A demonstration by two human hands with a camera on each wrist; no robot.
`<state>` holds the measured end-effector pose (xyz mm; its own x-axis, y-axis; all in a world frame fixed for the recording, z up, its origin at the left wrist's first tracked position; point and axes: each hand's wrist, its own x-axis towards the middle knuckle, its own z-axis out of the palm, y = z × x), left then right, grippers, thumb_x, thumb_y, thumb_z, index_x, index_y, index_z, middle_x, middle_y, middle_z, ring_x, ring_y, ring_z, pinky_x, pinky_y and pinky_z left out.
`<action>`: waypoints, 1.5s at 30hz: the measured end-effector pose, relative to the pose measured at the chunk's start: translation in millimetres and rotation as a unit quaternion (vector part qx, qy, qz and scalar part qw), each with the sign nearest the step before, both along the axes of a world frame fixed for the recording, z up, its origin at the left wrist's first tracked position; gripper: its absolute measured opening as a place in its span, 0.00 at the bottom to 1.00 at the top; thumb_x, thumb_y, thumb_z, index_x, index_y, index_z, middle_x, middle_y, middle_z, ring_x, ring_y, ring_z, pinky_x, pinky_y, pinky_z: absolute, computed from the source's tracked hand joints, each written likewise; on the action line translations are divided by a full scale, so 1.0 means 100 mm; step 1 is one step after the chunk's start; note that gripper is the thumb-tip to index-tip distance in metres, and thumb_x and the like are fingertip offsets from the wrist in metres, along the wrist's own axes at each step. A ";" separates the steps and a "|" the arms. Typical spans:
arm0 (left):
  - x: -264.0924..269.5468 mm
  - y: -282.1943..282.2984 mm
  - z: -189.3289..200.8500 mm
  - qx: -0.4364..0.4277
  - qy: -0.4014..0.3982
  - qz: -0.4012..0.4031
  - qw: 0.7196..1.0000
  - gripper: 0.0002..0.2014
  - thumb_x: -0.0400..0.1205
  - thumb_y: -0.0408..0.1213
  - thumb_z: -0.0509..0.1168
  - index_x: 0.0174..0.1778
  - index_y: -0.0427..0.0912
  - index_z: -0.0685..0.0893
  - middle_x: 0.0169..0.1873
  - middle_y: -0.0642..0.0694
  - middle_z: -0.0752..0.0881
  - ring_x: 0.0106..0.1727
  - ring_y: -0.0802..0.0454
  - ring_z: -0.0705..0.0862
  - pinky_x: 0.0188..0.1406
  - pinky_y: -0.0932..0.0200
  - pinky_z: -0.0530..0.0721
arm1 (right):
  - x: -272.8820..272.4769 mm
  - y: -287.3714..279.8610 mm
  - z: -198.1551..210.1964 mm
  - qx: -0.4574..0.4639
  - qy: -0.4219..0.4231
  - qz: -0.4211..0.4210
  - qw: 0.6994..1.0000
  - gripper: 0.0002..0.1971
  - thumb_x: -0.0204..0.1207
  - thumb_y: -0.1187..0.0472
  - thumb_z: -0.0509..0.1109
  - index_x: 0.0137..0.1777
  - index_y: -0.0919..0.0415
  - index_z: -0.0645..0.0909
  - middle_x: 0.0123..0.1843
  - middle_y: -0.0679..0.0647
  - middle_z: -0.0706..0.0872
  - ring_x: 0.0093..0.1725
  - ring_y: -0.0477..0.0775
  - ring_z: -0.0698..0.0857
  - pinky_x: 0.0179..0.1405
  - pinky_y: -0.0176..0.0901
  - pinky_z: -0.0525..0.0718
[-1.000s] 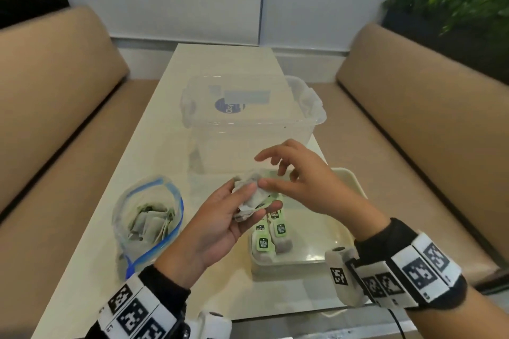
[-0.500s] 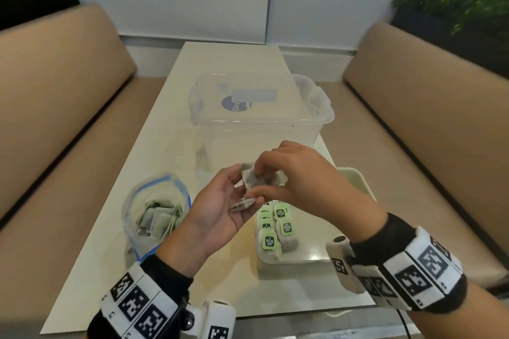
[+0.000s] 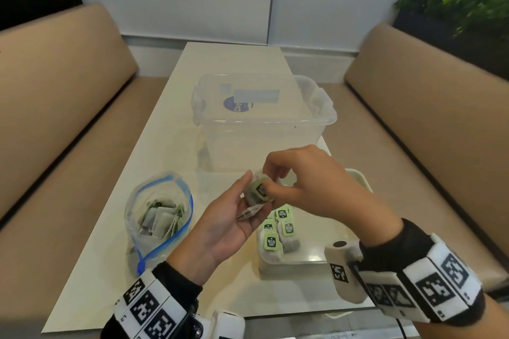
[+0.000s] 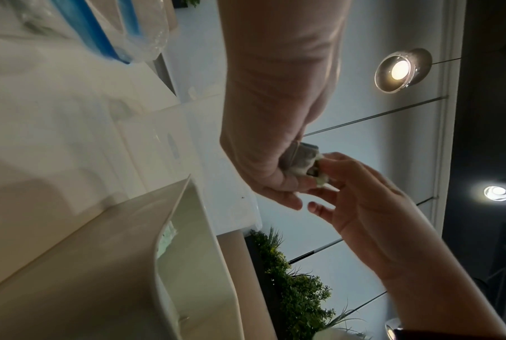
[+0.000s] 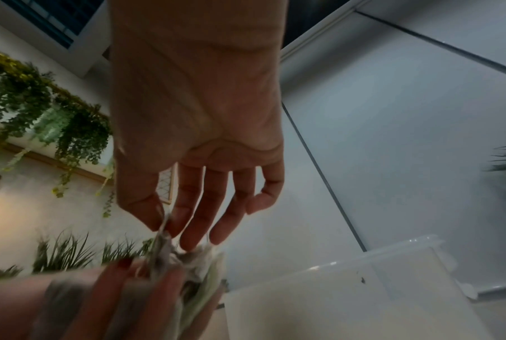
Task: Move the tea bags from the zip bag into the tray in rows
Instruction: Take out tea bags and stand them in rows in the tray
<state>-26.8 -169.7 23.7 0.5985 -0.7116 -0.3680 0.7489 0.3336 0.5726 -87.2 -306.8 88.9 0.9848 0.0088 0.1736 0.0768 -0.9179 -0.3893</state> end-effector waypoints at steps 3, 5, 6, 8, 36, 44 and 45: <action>-0.03 0.02 -0.02 0.010 -0.009 -0.006 1.000 0.15 0.84 0.39 0.60 0.57 0.30 0.83 0.47 0.32 0.89 0.43 0.39 0.91 0.30 0.63 0.88 | -0.03 -0.09 0.16 0.082 -0.007 0.020 0.996 0.06 0.72 0.55 0.71 0.40 0.56 0.83 0.34 0.44 0.86 0.38 0.43 0.84 0.35 0.25 0.77; -0.05 0.02 -0.03 0.015 -0.027 -0.008 0.999 0.14 0.85 0.36 0.59 0.58 0.30 0.83 0.48 0.33 0.89 0.42 0.38 0.91 0.30 0.63 0.87 | -0.04 -0.15 0.30 0.147 0.003 0.036 0.988 0.04 0.74 0.58 0.72 0.41 0.59 0.84 0.36 0.49 0.87 0.36 0.42 0.85 0.34 0.25 0.77; -0.06 0.02 -0.03 0.016 -0.038 -0.009 0.999 0.14 0.85 0.35 0.58 0.59 0.31 0.82 0.48 0.33 0.89 0.42 0.39 0.91 0.30 0.64 0.87 | -0.04 -0.18 0.38 0.181 0.015 0.056 0.982 0.03 0.75 0.60 0.72 0.43 0.58 0.84 0.37 0.50 0.88 0.35 0.42 0.85 0.34 0.27 0.78; -0.08 0.02 -0.03 0.015 -0.060 -0.010 0.998 0.14 0.85 0.34 0.57 0.62 0.33 0.81 0.48 0.35 0.90 0.41 0.41 0.91 0.33 0.64 0.87 | -0.05 -0.21 0.50 0.244 0.053 0.113 0.962 0.03 0.75 0.60 0.72 0.45 0.58 0.83 0.41 0.56 0.87 0.37 0.47 0.85 0.36 0.33 0.81; -0.02 0.33 -0.18 0.053 -0.020 0.125 0.991 0.10 0.74 0.34 0.66 0.48 0.32 0.84 0.37 0.38 0.91 0.34 0.44 0.91 0.28 0.66 0.87 | 0.01 -0.53 0.19 -0.044 0.227 0.082 0.969 0.12 0.72 0.69 0.71 0.43 0.50 0.90 0.41 0.46 0.91 0.40 0.42 0.87 0.47 0.30 0.83; 0.10 0.50 -0.25 0.066 -0.023 0.163 0.984 0.09 0.81 0.34 0.64 0.50 0.32 0.84 0.38 0.38 0.91 0.37 0.43 0.91 0.29 0.66 0.87 | 0.21 -0.71 -0.72 -0.093 0.476 0.128 0.865 0.17 0.78 0.67 0.63 0.57 0.48 0.87 0.62 0.46 0.86 0.59 0.48 0.83 0.67 0.46 0.77; 0.10 0.51 -0.25 0.067 -0.023 0.164 0.984 0.10 0.81 0.35 0.64 0.50 0.32 0.84 0.39 0.38 0.91 0.37 0.44 0.91 0.29 0.66 0.87 | 0.25 -0.71 -0.76 -0.082 0.481 0.127 0.864 0.18 0.78 0.69 0.62 0.59 0.51 0.86 0.63 0.47 0.86 0.59 0.47 0.82 0.66 0.43 0.76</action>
<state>-16.8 -119.1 -1.0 0.8062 -0.4251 -0.4115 0.5854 0.4722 0.6591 -62.6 -378.2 12.7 0.6354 0.1923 -0.7479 -0.0037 -0.9677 -0.2520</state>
